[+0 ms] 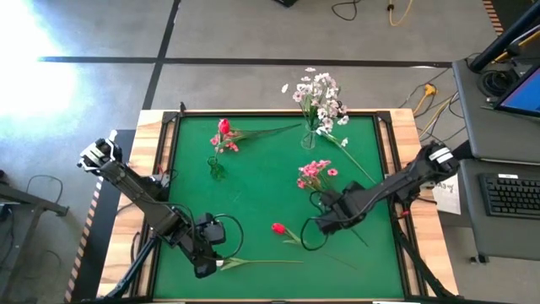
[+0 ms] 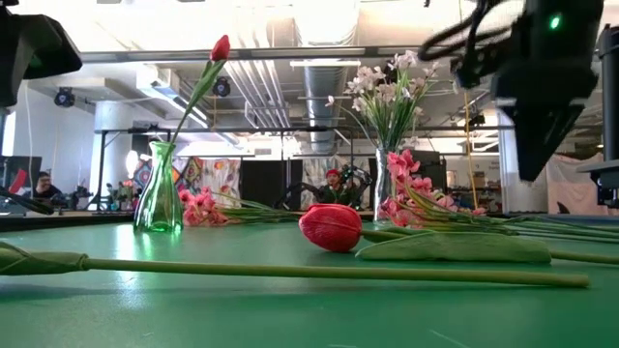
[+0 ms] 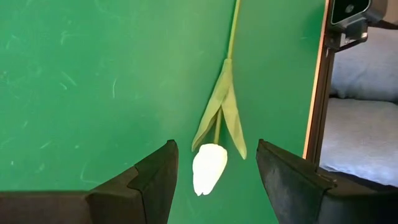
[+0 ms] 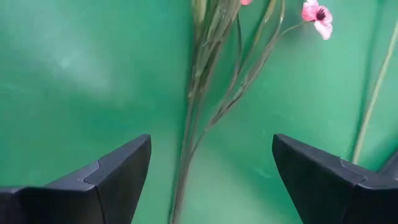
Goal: Sort flowers into vase by color
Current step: Put the bottom pink flowers into the green vase
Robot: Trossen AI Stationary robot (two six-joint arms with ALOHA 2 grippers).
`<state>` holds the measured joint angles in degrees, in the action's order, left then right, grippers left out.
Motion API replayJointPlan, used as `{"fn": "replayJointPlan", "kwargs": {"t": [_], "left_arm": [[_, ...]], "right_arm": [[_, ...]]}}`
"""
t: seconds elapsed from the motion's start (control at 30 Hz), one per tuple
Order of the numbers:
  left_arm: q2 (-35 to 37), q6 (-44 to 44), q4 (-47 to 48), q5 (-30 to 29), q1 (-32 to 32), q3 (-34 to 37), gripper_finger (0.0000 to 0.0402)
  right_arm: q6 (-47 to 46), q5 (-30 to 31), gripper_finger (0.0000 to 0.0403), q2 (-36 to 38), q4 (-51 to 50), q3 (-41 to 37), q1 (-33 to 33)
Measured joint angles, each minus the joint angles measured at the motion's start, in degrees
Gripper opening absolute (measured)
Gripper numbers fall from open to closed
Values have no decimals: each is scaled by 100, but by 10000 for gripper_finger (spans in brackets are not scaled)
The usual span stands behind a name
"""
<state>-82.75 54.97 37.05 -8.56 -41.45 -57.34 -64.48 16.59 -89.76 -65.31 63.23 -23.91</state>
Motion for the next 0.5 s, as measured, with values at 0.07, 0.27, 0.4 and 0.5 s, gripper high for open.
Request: {"fn": "replayJointPlan", "kwargs": {"t": [0.07,0.27,0.4,0.5], "left_arm": [[8,-1,-7,-1,-2,-1,205],[18,-114,-26,-175,-2,-2,205],[25,-221,-118,-295,42,-2,205],[27,-246,-247,-295,119,-2,205]], "right_arm": [[12,-28,327,76,246,-273,105],[97,-281,327,234,1315,-1132,305],[112,-327,326,209,1980,-1528,360],[117,-337,316,179,2193,-1654,368]]}}
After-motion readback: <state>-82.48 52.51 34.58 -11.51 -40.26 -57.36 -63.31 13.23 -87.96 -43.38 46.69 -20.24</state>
